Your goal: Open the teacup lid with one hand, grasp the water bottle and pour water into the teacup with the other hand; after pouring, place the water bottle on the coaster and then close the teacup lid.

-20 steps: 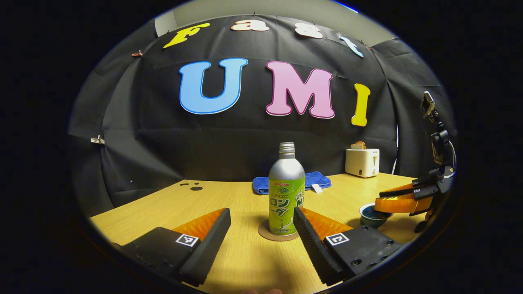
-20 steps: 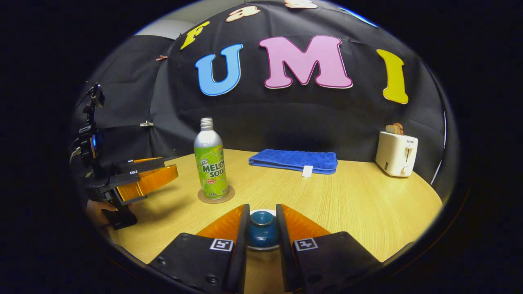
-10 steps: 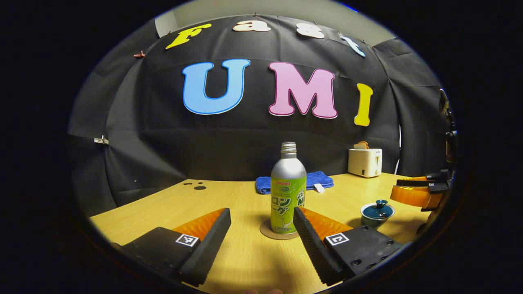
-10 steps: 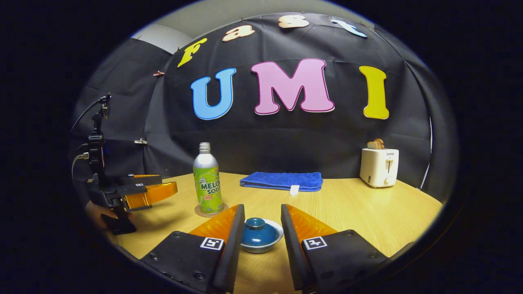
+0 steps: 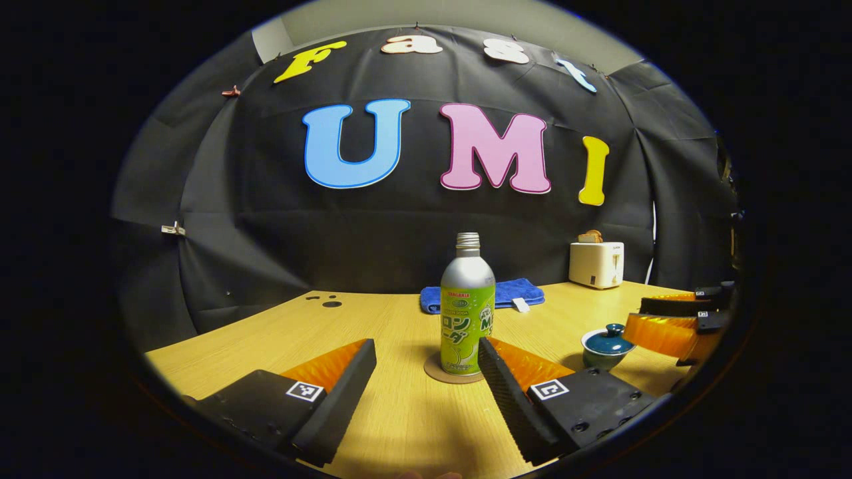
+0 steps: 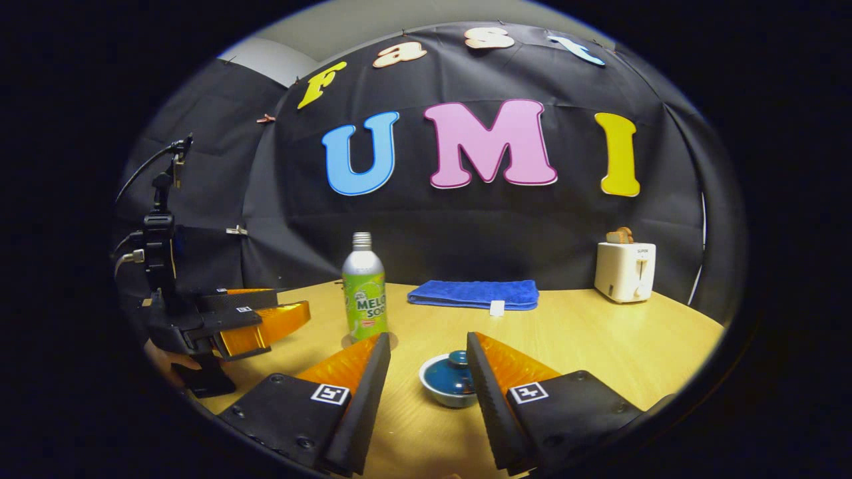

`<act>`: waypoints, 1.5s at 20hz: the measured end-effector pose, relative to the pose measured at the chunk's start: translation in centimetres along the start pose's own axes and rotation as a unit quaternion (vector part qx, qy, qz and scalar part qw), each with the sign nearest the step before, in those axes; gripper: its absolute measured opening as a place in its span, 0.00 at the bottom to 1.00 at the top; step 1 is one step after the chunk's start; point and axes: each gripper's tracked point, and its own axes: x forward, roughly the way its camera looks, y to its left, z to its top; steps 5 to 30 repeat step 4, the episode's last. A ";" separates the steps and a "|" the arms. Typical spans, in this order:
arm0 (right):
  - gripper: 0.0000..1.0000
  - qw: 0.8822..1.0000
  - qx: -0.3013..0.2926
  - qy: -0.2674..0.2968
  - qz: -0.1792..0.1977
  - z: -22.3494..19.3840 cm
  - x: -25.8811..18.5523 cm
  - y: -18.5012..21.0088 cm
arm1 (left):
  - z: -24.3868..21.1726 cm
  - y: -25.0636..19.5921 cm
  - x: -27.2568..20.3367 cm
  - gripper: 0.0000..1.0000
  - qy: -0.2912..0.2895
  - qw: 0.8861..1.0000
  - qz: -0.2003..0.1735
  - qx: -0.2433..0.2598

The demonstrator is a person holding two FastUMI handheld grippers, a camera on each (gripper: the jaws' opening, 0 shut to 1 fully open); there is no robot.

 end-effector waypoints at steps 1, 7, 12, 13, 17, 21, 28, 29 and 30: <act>0.78 1.000 0.000 0.000 0.003 0.0 0.2 0.4 | 0.3 -0.2 -0.5 0.97 -0.001 1.000 -0.005 0.000; 0.89 1.000 0.000 0.000 -0.013 -0.1 1.1 0.0 | 0.3 -0.7 -0.5 0.97 -0.001 1.000 -0.019 0.000; 0.89 1.000 0.000 0.000 -0.013 -0.1 1.1 0.0 | 0.3 -0.7 -0.5 0.97 -0.001 1.000 -0.019 0.000; 0.89 1.000 0.000 0.000 -0.013 -0.1 1.1 0.0 | 0.3 -0.7 -0.5 0.97 -0.001 1.000 -0.019 0.000; 0.89 1.000 0.000 0.000 -0.013 -0.1 1.1 0.0 | 0.3 -0.7 -0.5 0.97 -0.001 1.000 -0.019 0.000; 0.89 1.000 0.000 0.000 -0.013 -0.1 1.1 0.0 | 0.3 -0.7 -0.5 0.97 -0.001 1.000 -0.019 0.000; 0.89 1.000 0.000 0.000 -0.013 -0.1 1.1 0.0 | 0.3 -0.7 -0.5 0.97 -0.001 1.000 -0.019 0.000; 0.89 1.000 0.000 0.000 -0.013 -0.1 1.1 0.0 | 0.3 -0.7 -0.5 0.97 -0.001 1.000 -0.019 0.000; 0.89 1.000 0.000 0.000 -0.013 -0.1 1.1 0.0 | 0.3 -0.7 -0.5 0.97 -0.001 1.000 -0.019 0.000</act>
